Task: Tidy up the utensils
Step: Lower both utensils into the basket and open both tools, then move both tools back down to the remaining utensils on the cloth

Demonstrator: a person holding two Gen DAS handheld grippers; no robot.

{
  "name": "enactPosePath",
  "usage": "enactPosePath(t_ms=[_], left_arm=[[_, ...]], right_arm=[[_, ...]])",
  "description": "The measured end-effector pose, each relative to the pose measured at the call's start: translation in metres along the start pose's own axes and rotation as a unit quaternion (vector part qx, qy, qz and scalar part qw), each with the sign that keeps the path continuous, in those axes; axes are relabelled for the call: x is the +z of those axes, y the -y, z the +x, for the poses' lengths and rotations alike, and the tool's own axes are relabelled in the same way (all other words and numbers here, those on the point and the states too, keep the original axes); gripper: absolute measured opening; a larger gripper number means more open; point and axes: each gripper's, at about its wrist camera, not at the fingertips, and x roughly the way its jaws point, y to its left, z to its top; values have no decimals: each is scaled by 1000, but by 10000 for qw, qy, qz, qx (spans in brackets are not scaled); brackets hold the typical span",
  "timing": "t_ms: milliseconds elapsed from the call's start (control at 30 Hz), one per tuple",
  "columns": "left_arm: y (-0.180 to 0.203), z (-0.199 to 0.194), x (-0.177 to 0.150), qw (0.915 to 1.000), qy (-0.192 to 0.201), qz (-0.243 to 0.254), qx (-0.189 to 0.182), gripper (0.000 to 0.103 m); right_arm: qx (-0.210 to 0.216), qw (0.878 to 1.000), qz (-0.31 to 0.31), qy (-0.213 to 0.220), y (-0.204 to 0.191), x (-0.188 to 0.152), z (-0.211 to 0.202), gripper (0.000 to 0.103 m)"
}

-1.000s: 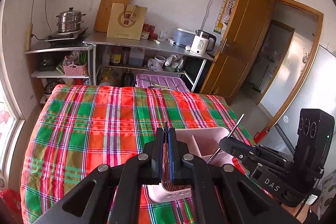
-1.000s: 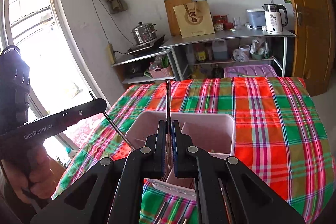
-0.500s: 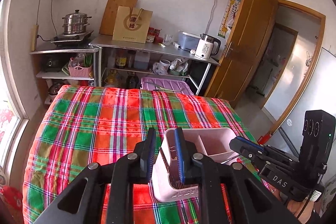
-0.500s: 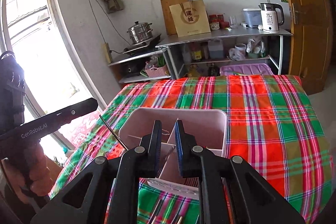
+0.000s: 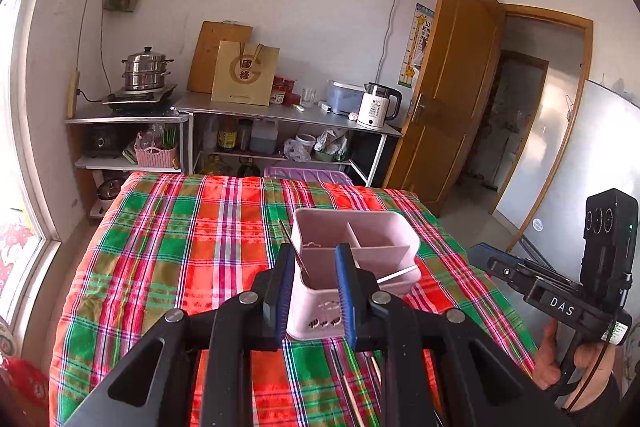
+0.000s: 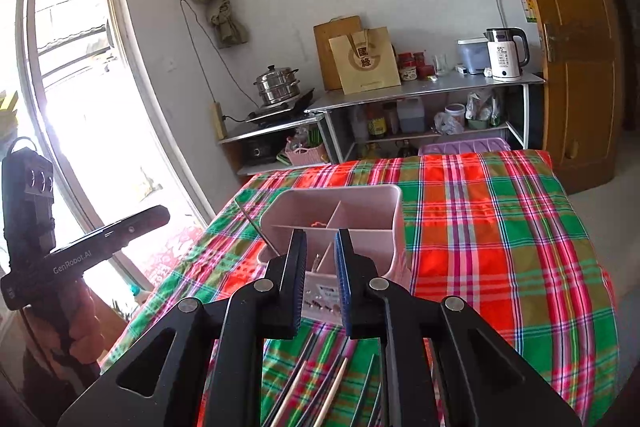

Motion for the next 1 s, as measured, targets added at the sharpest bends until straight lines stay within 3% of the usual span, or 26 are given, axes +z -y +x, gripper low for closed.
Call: enactPosePath(t_ms=[300,533,1000], left_arm=[[19,-27,-73,9996,-221,46,-188,20],[31,-24,-127,9967,-711,90,-384,20],[39,27,-148,9868,-1503,-72,-599,20]], right_arm=[[-104,9997,-105,-174,-4,-56,-37,15],[-142,9983,-102,-563,-7,-95,-37,15],[-285,9933,-13,-1120,5,-118,-10,15]])
